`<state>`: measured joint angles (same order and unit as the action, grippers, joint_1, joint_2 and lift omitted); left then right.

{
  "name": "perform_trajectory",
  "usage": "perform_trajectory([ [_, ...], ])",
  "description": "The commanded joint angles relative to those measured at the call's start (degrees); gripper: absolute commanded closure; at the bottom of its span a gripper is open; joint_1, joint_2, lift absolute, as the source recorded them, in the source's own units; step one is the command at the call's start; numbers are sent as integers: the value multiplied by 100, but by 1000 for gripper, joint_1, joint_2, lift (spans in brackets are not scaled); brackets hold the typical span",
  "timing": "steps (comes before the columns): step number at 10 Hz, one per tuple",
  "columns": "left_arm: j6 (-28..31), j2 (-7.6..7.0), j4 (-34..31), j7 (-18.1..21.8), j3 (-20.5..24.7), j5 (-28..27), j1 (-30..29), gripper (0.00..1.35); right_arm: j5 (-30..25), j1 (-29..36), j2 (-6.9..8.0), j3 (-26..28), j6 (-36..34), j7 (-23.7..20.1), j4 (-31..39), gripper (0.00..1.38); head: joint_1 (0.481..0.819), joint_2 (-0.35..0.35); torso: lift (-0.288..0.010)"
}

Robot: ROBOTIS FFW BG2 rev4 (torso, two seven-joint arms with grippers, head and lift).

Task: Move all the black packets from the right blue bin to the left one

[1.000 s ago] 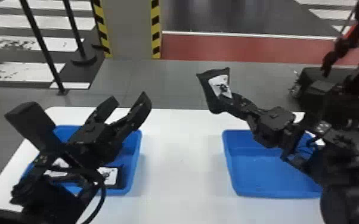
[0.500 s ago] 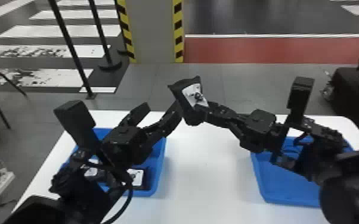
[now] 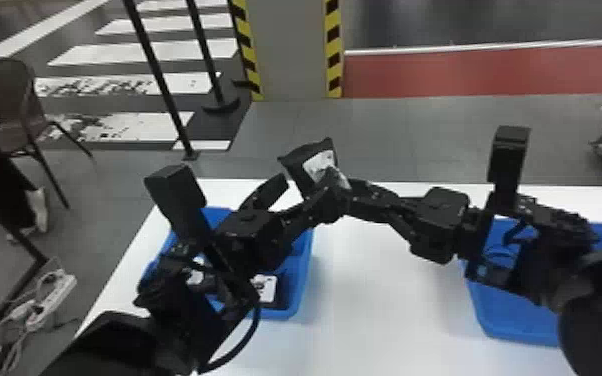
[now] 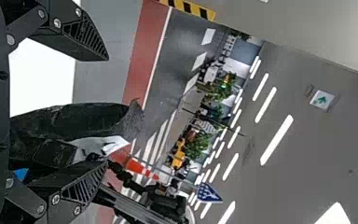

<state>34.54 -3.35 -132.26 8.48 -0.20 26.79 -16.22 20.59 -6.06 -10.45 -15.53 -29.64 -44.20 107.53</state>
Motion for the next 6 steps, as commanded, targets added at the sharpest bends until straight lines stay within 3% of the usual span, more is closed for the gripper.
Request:
perform_trajectory([
  [1,581,-25,0,31,11,-16,103,525,-3,-41,-1,-55,-3,-1,-59,1194,674,184,-110],
  [2,609,-34,0,22,-7,-51,131,1049,-3,-55,-1,-55,-3,-1,-73,1194,690,182,-110],
  [3,258,10,0,5,-7,-227,103,1220,-3,-69,-9,-55,-3,-1,-73,1194,695,179,-110],
  [6,187,45,-28,-22,2,-210,89,1216,-38,-97,-9,-55,39,8,-115,1145,683,190,-110],
])
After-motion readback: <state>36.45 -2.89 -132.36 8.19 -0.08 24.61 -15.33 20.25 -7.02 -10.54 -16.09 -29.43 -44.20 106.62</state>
